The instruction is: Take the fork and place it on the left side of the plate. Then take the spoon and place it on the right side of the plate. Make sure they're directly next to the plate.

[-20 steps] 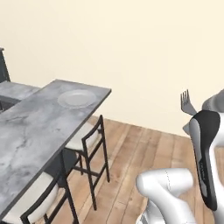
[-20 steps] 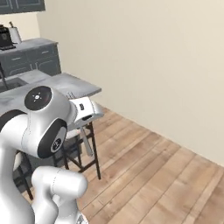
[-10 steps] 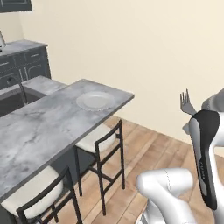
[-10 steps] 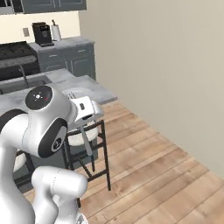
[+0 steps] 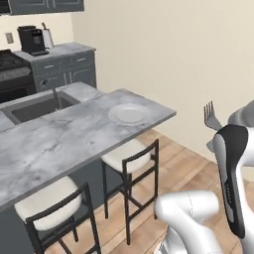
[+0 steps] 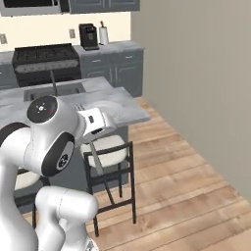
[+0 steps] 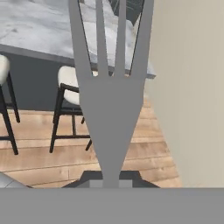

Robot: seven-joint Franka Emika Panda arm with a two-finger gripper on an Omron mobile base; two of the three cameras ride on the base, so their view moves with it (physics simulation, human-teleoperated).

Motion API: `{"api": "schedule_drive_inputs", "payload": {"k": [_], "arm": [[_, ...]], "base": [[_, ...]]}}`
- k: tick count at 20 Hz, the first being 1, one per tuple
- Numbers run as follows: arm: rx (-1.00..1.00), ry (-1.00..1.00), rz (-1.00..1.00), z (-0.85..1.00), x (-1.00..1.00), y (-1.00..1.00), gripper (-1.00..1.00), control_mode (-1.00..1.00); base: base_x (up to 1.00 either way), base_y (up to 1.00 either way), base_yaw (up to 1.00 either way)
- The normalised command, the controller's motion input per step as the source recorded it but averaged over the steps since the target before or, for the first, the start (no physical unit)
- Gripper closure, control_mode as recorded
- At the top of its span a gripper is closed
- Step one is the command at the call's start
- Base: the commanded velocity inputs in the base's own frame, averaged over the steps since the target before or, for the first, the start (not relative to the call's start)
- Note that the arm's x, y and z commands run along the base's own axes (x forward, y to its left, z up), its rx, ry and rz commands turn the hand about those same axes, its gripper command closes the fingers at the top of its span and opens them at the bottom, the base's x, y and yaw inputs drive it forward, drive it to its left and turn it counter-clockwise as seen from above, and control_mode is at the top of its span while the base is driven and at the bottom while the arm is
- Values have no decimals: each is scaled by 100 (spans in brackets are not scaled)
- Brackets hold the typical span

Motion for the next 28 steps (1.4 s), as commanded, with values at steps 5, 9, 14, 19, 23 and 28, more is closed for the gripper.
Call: {"api": "schedule_drive_inputs", "payload": {"k": [5,9,14,19,23,28], "arm": [[0,0,0,0,0,0,100,100],[0,0,0,0,0,0,100,100],[0,0,0,0,0,0,100,100],[0,0,0,0,0,0,100,100],[0,10,0,0,24,3,100,-100],[0,13,0,0,40,23,100,-100]], "base": [[53,-29,38],[60,-24,38],[61,-25,38],[35,-8,16],[8,0,0],[0,0,0]]}}
